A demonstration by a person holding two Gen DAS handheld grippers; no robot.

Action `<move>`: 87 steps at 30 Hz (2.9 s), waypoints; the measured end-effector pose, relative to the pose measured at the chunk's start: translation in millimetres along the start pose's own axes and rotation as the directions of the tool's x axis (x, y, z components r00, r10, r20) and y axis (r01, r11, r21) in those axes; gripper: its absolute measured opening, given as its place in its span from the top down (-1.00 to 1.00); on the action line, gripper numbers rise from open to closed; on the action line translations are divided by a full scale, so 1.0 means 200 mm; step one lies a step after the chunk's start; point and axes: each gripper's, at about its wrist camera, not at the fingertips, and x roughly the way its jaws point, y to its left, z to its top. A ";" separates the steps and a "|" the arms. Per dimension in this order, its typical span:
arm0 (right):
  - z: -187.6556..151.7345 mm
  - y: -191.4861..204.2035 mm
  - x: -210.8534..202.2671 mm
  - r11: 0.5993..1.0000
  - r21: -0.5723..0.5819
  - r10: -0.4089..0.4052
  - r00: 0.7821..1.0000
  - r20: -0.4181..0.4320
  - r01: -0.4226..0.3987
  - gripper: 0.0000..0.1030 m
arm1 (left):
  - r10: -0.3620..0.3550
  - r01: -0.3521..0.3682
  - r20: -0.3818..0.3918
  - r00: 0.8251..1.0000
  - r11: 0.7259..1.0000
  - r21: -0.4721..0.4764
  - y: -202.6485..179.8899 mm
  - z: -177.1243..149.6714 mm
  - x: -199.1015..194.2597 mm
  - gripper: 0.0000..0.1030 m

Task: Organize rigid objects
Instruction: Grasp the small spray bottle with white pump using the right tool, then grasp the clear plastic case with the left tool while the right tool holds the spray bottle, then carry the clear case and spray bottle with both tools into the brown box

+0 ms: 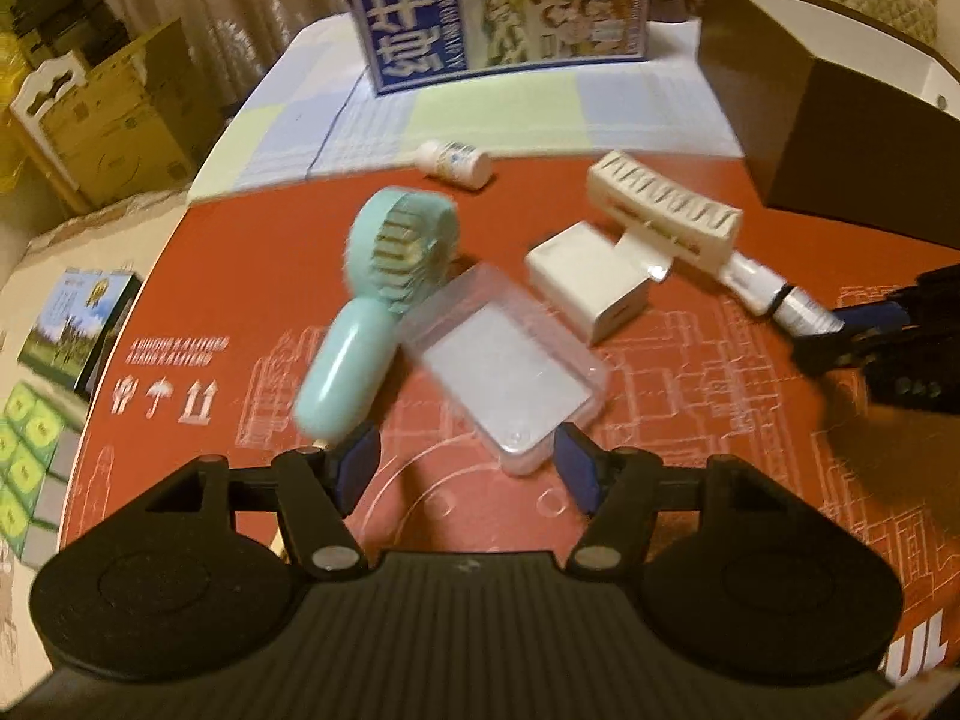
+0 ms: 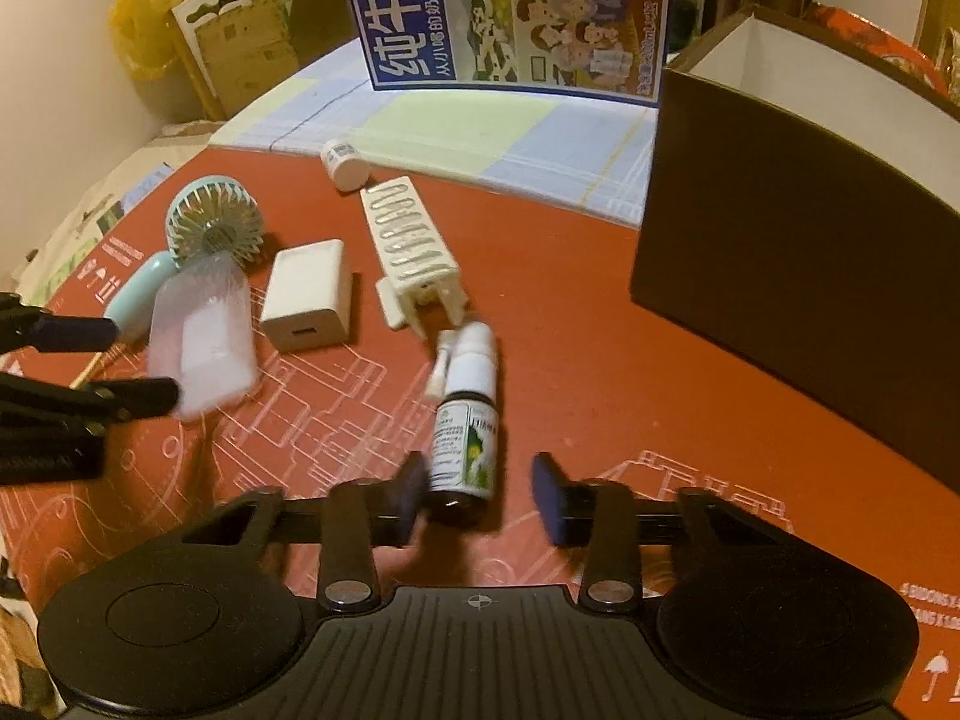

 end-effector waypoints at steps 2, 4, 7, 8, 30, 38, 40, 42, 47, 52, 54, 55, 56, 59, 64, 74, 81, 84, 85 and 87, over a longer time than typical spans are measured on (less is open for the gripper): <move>-0.02 -0.02 -0.01 1.000 0.006 -0.005 1.000 -0.002 0.005 0.56 | 0.004 -0.004 -0.008 1.000 1.000 -0.014 0.03 -0.02 -0.01 -0.17; -0.02 -0.04 -0.03 1.000 0.006 0.008 1.000 -0.008 -0.008 0.56 | -0.034 0.033 -0.007 0.999 0.999 -0.036 0.05 -0.02 -0.03 -0.17; -0.02 -0.05 -0.06 0.999 0.023 0.043 0.999 -0.003 -0.043 0.50 | -0.107 0.106 -0.003 0.994 0.990 -0.089 0.06 0.02 -0.06 -0.22; -0.01 -0.05 -0.06 0.999 0.019 0.045 0.999 0.000 -0.045 0.34 | -0.122 0.121 -0.003 0.992 0.986 -0.110 0.06 0.04 -0.06 -0.25; 0.09 0.01 0.08 1.000 -0.023 0.011 0.999 0.031 -0.010 0.09 | -0.045 0.037 -0.069 0.997 0.993 -0.116 -0.04 0.21 0.16 0.00; 0.08 0.02 0.07 0.997 -0.069 -0.027 0.999 0.035 0.029 0.37 | -0.039 0.032 -0.084 0.996 0.995 -0.090 -0.03 0.18 0.16 -0.01; 0.06 0.04 0.07 0.994 -0.107 -0.031 0.999 0.037 0.035 0.50 | -0.037 0.030 -0.083 0.996 0.996 -0.085 -0.03 0.18 0.16 -0.01; 0.06 0.05 0.06 0.992 -0.124 -0.032 0.999 0.037 0.036 0.59 | -0.035 0.029 -0.084 0.996 0.997 -0.078 -0.04 0.18 0.17 -0.01; 0.05 0.05 0.06 0.993 -0.116 -0.028 0.999 0.033 0.032 0.59 | -0.038 0.032 -0.082 0.996 0.997 -0.073 -0.05 0.19 0.19 -0.01; 0.05 0.04 0.05 0.995 -0.099 -0.023 0.999 0.029 0.026 0.59 | -0.037 0.034 -0.079 0.996 0.999 -0.041 -0.08 0.20 0.18 0.00; 0.05 0.04 0.05 0.995 -0.093 -0.018 1.000 0.025 0.020 0.59 | -0.039 0.036 -0.081 0.996 0.999 -0.035 -0.09 0.19 0.18 0.00; 0.05 0.03 0.05 0.996 -0.089 -0.015 1.000 0.025 0.018 0.59 | -0.040 0.037 -0.082 0.996 0.999 -0.033 -0.09 0.19 0.17 0.00; 0.04 0.03 0.04 0.996 -0.085 -0.013 1.000 0.024 0.015 0.59 | -0.042 0.039 -0.084 0.996 0.999 -0.032 -0.09 0.18 0.17 0.00; 0.03 0.03 0.03 0.997 -0.072 -0.006 1.000 0.020 0.007 0.59 | -0.058 0.055 -0.091 0.994 0.998 -0.032 -0.10 0.17 0.16 0.00; 0.02 0.02 0.01 0.999 -0.044 0.010 1.000 0.010 -0.010 0.59 | -0.077 0.074 -0.095 0.992 0.997 -0.035 -0.11 0.15 0.13 0.00; -0.04 -0.04 -0.09 0.998 0.053 0.046 0.999 0.006 -0.046 0.60 | -0.143 0.141 -0.075 0.987 0.989 -0.034 -0.16 0.11 0.04 0.00; -0.06 -0.10 -0.21 0.993 0.109 0.046 0.998 0.043 -0.051 0.60 | -0.165 0.163 -0.041 0.985 0.986 -0.030 -0.20 0.11 -0.06 0.00; -0.06 -0.12 -0.27 0.991 0.125 0.041 0.997 0.063 -0.049 0.60 | -0.174 0.173 -0.026 0.984 0.984 -0.032 -0.22 0.12 -0.11 0.00; -0.06 -0.13 -0.29 0.990 0.132 0.041 0.997 0.070 -0.050 0.60 | -0.178 0.177 -0.019 0.984 0.984 -0.029 -0.23 0.13 -0.13 0.00; -0.06 -0.15 -0.33 0.988 0.144 0.038 0.996 0.085 -0.050 0.60 | -0.187 0.187 -0.002 0.982 0.982 -0.020 -0.25 0.14 -0.17 0.00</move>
